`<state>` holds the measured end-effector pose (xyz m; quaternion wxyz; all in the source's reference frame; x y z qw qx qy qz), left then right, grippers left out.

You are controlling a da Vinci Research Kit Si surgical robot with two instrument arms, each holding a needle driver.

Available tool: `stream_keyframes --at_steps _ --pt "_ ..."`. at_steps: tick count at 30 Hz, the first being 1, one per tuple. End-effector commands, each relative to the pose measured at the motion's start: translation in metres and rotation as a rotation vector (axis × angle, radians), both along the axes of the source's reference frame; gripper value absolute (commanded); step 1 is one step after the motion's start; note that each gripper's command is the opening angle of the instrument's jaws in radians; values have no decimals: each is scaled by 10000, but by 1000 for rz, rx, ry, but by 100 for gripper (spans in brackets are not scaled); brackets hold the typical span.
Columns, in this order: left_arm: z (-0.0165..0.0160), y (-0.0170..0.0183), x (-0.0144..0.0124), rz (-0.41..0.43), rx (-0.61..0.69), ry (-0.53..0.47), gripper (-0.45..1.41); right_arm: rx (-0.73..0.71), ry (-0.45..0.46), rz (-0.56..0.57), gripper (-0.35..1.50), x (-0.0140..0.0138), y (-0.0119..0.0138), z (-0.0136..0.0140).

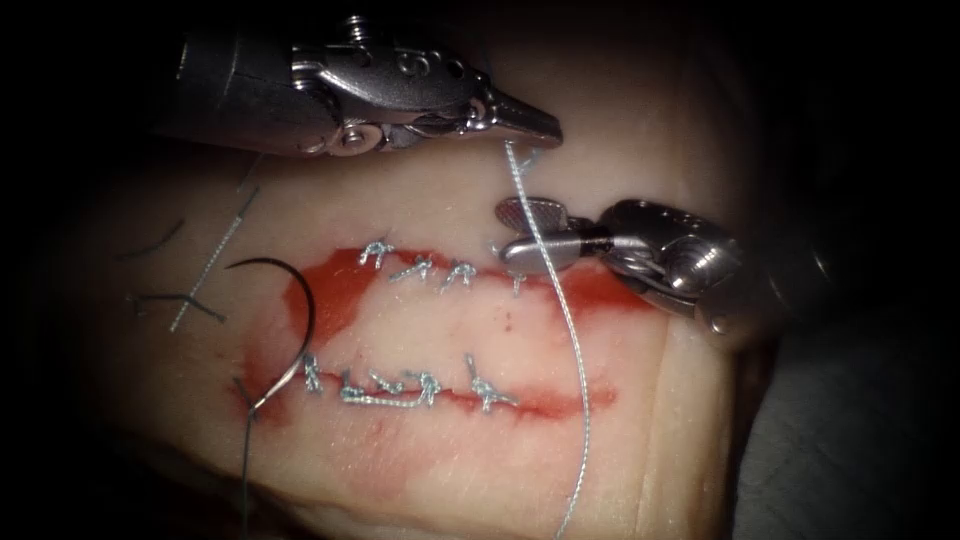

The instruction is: Wound Closure

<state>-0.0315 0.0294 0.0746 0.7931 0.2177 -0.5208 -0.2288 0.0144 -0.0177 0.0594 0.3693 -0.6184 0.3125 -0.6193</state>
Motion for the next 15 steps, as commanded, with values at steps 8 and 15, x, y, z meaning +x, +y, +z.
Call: stream_keyframes --at_steps 8,15 --pt "-37 34 22 -192 250 -220 -45 27 -27 36 145 -41 24 -2" --pt "-74 10 106 -157 410 -199 -45 39 -71 107 145 -72 37 -5"
